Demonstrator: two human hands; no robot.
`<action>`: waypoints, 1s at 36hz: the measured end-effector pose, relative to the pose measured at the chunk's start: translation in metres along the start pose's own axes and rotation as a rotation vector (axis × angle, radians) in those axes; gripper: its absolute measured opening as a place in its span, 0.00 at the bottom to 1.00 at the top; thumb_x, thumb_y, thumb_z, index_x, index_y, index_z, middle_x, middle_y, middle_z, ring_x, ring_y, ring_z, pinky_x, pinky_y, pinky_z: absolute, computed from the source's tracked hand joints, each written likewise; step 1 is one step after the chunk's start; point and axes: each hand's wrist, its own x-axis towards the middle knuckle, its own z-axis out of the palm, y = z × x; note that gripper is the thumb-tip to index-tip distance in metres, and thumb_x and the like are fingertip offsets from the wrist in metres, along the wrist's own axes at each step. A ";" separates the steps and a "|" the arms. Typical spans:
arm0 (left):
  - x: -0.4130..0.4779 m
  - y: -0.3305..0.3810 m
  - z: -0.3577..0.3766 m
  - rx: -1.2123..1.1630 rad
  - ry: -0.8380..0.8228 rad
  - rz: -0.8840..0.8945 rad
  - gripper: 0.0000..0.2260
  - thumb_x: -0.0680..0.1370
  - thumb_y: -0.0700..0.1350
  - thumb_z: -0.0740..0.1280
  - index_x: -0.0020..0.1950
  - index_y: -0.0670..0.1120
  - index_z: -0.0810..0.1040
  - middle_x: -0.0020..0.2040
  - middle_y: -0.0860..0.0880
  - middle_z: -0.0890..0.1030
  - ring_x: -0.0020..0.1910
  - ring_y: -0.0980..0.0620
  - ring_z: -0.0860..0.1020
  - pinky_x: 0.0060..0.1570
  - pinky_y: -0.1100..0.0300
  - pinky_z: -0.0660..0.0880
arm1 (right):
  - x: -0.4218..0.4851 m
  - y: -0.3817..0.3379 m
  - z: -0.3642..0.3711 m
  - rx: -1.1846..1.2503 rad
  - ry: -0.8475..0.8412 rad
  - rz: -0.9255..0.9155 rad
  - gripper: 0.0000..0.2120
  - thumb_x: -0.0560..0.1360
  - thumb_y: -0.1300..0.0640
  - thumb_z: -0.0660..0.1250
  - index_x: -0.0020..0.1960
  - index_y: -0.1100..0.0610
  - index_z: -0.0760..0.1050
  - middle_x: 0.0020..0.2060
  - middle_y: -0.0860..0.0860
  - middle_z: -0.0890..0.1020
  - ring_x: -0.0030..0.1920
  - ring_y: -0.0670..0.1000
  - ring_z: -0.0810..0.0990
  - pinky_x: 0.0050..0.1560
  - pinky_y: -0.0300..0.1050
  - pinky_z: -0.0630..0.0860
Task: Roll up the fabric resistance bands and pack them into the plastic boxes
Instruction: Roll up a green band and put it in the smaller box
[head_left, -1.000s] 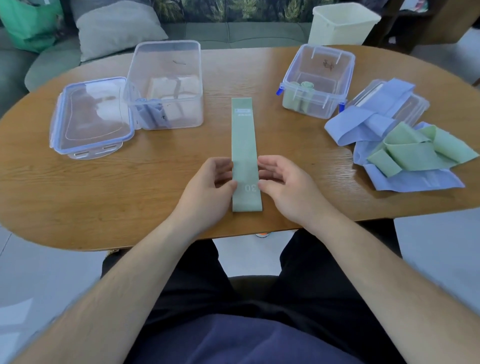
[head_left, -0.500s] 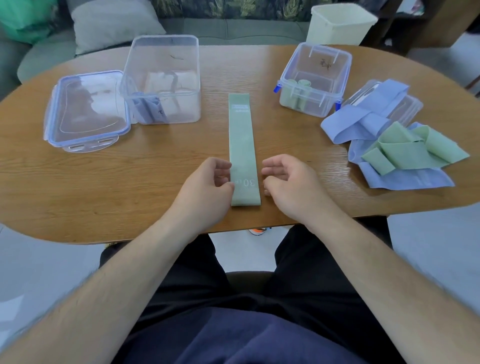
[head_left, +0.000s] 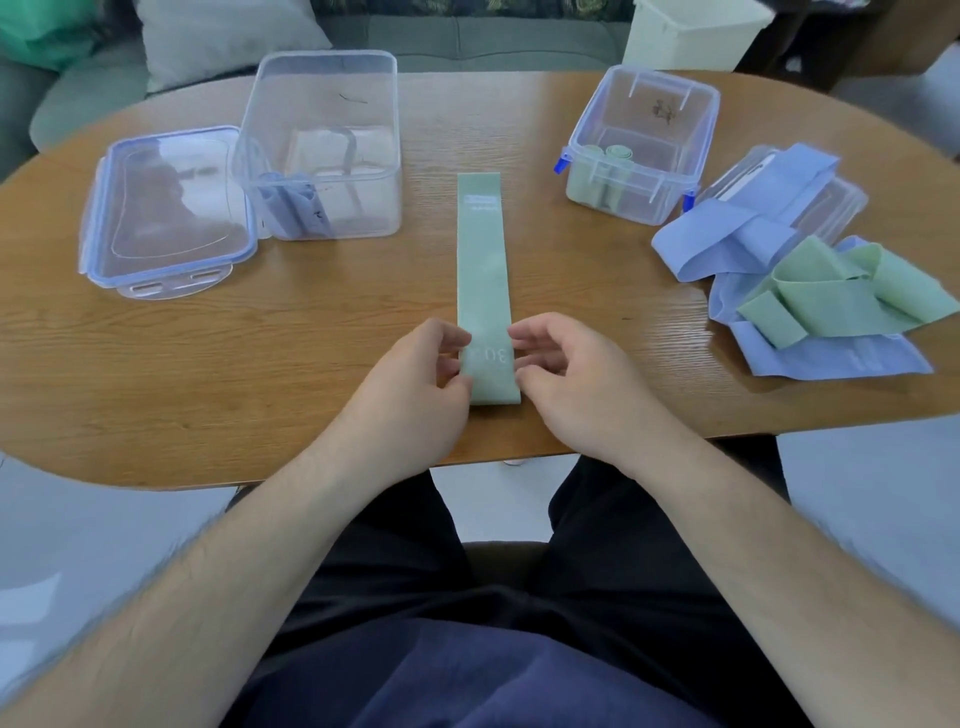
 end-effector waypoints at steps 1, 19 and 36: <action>0.000 0.000 -0.001 0.000 -0.002 -0.003 0.16 0.81 0.43 0.65 0.68 0.52 0.73 0.61 0.56 0.77 0.59 0.60 0.76 0.47 0.75 0.66 | 0.000 -0.001 -0.002 -0.010 0.006 0.000 0.17 0.77 0.61 0.64 0.64 0.51 0.76 0.56 0.42 0.81 0.51 0.37 0.80 0.50 0.27 0.73; 0.002 -0.009 -0.011 0.151 -0.053 0.201 0.07 0.77 0.43 0.72 0.52 0.51 0.77 0.51 0.54 0.74 0.51 0.57 0.75 0.54 0.62 0.74 | -0.006 -0.006 -0.016 -0.203 -0.051 -0.189 0.07 0.75 0.60 0.71 0.49 0.50 0.81 0.45 0.42 0.80 0.46 0.40 0.78 0.44 0.26 0.71; 0.012 -0.020 -0.003 0.381 -0.098 0.513 0.07 0.76 0.46 0.72 0.44 0.54 0.75 0.43 0.59 0.73 0.47 0.54 0.70 0.50 0.62 0.67 | 0.002 0.006 -0.012 -0.413 -0.225 -0.408 0.02 0.76 0.59 0.72 0.46 0.53 0.81 0.40 0.42 0.76 0.44 0.44 0.76 0.45 0.33 0.72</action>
